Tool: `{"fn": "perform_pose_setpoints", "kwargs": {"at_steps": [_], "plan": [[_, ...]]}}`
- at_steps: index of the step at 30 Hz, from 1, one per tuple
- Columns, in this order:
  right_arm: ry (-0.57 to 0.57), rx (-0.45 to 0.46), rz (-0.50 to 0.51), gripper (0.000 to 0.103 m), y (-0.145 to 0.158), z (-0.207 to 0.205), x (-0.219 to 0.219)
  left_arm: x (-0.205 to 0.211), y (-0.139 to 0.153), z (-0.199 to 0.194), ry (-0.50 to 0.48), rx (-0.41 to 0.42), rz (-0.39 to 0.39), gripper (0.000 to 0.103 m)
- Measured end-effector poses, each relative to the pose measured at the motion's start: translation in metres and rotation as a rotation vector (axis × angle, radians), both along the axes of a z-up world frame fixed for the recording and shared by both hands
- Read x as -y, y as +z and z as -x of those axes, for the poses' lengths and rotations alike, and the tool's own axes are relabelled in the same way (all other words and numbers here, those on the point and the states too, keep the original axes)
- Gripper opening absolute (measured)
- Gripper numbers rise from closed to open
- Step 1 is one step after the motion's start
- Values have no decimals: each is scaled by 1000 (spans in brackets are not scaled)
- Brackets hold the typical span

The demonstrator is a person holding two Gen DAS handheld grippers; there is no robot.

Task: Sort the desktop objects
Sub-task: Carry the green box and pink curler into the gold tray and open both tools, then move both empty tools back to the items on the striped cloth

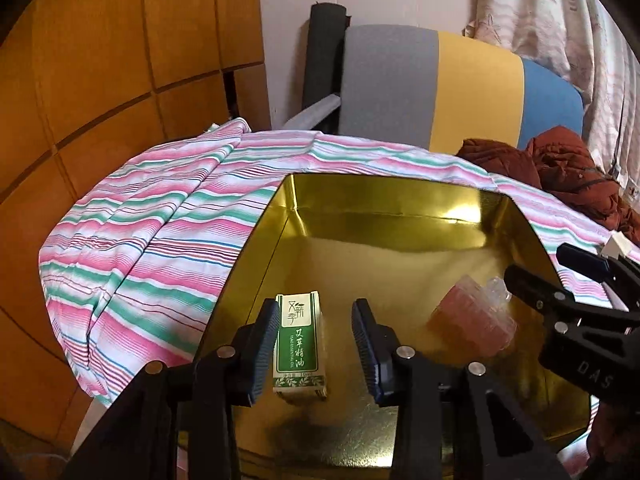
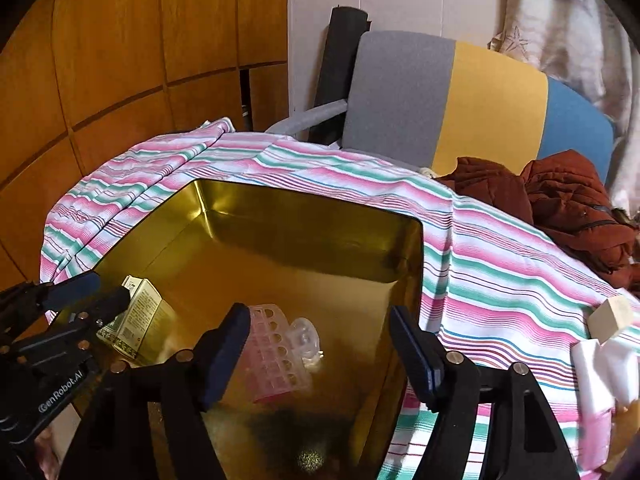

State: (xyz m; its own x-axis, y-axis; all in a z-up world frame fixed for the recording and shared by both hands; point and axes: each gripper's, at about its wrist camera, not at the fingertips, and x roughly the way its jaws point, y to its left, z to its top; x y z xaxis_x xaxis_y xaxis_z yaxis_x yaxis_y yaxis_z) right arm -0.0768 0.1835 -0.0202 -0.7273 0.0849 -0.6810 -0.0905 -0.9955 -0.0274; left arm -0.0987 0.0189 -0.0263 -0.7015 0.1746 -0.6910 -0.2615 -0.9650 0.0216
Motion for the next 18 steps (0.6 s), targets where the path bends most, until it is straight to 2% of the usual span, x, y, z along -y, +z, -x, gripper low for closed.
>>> {"fn": "perform_pose_setpoints", "kwargs": {"at_steps": [2, 8, 12, 14, 18], "plan": [[-8, -25, -14, 76, 3, -6, 2, 1, 4, -5, 26, -20, 9, 38], [-105, -137, -66, 93, 20, -35, -1, -2, 20, -26, 76, -85, 57, 38], [-143, -165, -17, 94, 26, -54, -14, -7, 29, -41, 69, -109, 37, 38], [-170, -172, -1, 94, 27, -67, -23, -16, 32, -51, 61, -125, 57, 49], [-248, -174, 5, 94, 22, -99, -49, -33, 38, -71, 30, -181, 84, 51]]}}
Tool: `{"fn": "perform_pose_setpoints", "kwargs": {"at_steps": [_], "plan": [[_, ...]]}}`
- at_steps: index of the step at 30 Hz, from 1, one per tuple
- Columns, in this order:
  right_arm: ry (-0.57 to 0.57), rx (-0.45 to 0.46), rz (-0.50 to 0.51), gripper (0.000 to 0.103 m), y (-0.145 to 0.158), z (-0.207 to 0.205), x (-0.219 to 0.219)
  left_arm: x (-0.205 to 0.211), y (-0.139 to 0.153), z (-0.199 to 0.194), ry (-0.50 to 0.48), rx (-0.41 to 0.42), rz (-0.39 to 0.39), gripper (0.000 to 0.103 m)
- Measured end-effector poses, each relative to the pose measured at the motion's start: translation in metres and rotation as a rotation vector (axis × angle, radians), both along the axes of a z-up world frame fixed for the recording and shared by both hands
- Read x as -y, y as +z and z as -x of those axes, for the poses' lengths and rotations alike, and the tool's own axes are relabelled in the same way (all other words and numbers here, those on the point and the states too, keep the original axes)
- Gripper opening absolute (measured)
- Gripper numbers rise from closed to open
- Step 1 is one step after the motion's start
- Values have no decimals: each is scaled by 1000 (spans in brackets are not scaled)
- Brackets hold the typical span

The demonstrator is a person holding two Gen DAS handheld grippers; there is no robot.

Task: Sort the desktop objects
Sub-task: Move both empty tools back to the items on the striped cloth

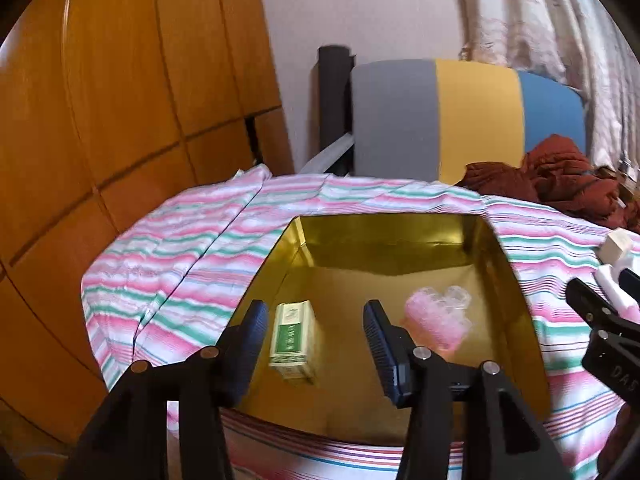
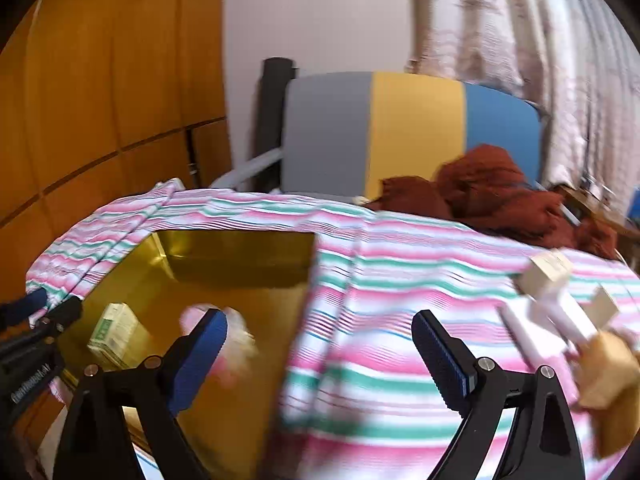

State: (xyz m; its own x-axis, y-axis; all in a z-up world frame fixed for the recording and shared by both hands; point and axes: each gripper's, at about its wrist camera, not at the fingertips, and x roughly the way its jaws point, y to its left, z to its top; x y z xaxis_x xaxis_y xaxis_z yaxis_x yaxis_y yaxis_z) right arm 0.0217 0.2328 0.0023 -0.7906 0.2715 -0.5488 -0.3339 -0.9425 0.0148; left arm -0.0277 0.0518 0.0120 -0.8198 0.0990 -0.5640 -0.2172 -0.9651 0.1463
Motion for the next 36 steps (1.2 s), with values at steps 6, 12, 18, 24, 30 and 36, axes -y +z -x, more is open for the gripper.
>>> {"fn": "perform_pose_setpoints", "kwargs": {"at_steps": [6, 12, 18, 24, 30, 36], "plan": [[-186, -32, -12, 96, 2, -71, -61, -30, 9, -27, -149, -6, -68, 51], [-447, -71, -12, 102, 9, -160, -141, -69, 8, -50, -311, 3, -109, 53], [-686, -27, 57, 103, -10, -224, -218, -107, -7, -58, -442, 67, -108, 53], [-572, -20, 305, 103, -39, -224, -231, -128, -16, -69, -569, 122, -105, 53], [-182, -98, 276, 103, -15, -193, -155, -124, -24, -70, -586, 168, -107, 53], [11, -167, 302, 103, 8, -194, -116, -119, -27, -74, -601, 187, -119, 53]]}}
